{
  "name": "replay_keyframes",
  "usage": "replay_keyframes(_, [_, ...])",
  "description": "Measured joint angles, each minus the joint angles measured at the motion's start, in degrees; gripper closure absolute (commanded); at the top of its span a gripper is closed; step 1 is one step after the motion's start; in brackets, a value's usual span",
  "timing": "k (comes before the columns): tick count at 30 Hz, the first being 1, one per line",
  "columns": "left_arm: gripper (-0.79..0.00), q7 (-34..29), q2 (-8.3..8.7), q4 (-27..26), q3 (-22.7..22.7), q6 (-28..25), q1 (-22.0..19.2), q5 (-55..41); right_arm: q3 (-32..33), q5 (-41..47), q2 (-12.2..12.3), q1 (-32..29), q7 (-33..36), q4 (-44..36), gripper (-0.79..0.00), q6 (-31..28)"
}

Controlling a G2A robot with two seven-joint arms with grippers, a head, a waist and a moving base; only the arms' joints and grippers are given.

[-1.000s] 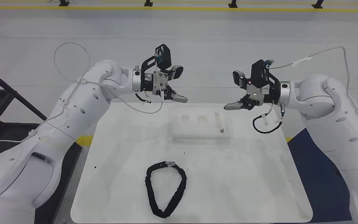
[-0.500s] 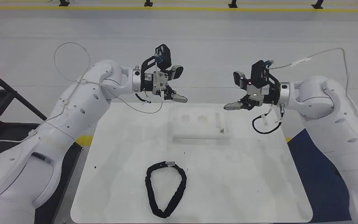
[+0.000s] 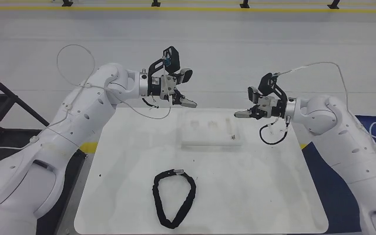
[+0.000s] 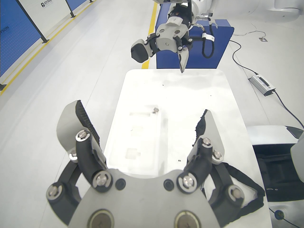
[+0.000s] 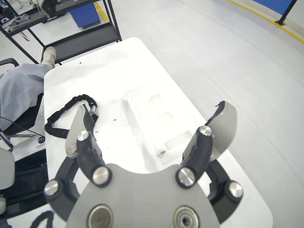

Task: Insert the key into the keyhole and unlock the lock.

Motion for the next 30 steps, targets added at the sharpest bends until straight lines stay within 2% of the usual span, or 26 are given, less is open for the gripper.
replay_keyframes(7, [-0.785, 0.00, 0.00, 0.00, 0.00, 0.00, 0.00, 0.00, -3.64, 0.45, -2.28, 1.68, 0.56, 4.66, -0.785, 4.24])
replay_keyframes(13, [-0.785, 0.00, 0.00, 0.00, 0.00, 0.00, 0.00, 0.00, -6.39, 3.75, -4.37, 2.76, 3.81, 9.14, -0.785, 10.61])
replay_keyframes(30, [-0.785, 0.00, 0.00, 0.00, 0.00, 0.00, 0.00, 0.00, -14.33, 9.04, -10.96, 5.92, 16.98, 19.12, -0.785, 20.34])
